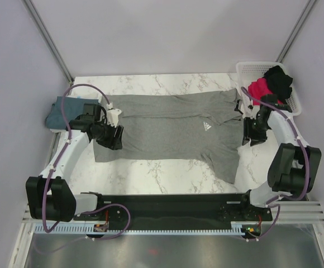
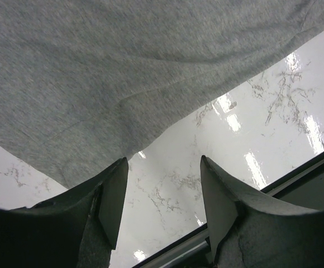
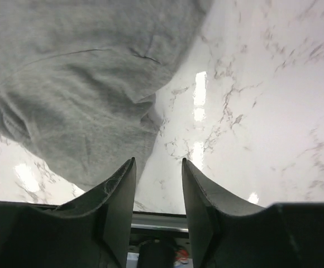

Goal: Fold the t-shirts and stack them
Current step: Fold the tshirt

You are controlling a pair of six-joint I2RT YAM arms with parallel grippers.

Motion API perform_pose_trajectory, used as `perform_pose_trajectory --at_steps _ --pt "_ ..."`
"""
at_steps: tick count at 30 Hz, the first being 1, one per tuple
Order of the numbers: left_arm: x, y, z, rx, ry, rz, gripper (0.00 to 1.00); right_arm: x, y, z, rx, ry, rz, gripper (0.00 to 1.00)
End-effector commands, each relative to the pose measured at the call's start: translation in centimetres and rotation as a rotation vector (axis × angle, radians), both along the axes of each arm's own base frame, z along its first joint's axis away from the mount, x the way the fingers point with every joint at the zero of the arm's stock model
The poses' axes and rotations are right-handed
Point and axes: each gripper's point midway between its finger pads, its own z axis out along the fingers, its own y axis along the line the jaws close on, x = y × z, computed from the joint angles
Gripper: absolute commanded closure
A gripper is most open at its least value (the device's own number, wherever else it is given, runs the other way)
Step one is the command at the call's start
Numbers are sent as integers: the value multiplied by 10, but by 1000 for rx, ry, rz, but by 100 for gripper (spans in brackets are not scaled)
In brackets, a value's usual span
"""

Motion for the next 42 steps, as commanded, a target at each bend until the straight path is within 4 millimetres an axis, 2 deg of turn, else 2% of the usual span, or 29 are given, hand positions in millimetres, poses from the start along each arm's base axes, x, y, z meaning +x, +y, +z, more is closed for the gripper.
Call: perform_pose_trajectory --at_steps 1,2,3,4,5,6,7,8,9,11,12,15,18,21,27,31,42 --pt "-1 0 -3 16 -26 -43 37 -10 12 39 42 -57 286 54" --pt "-1 1 -6 22 -34 -51 37 -11 9 42 17 -89 431 55" --pt "-1 3 -8 35 -43 -56 38 -14 9 42 8 -119 497 55" --pt "-1 5 -9 50 -64 -81 37 -16 11 54 -18 -199 590 55" --pt "-2 6 -9 60 -85 -95 37 -19 15 57 -23 -242 681 55" --pt "-2 9 -14 77 -100 -107 37 -26 20 59 -58 -325 848 56" --pt "-1 12 -16 102 -121 -139 37 -30 22 57 -78 -356 917 56" --pt "-3 12 -17 110 -139 -158 37 -35 24 54 -93 -378 980 56" --pt "-3 14 -22 121 -146 -173 37 -47 26 43 -111 -388 1096 57" --pt "-2 16 -23 138 -155 -189 36 -62 27 28 -108 -366 1198 58" --pt "-1 17 -23 143 -153 -187 37 -75 28 15 -96 -340 1270 59" --pt "3 17 -23 142 -143 -169 37 -96 36 2 -53 -337 1388 60" --pt "6 16 -24 137 -127 -159 37 -107 45 -9 -36 -370 1482 60" --pt "9 16 -25 135 -120 -154 37 -114 44 -22 -77 -390 1578 59" --pt "12 18 -30 143 -107 -140 37 -134 55 -25 -90 -453 1757 59" --pt "13 17 -32 133 -97 -122 37 -146 62 -27 -37 -464 1783 59" --pt "16 19 -37 143 -83 -99 37 -146 71 -29 58 -468 1798 59"
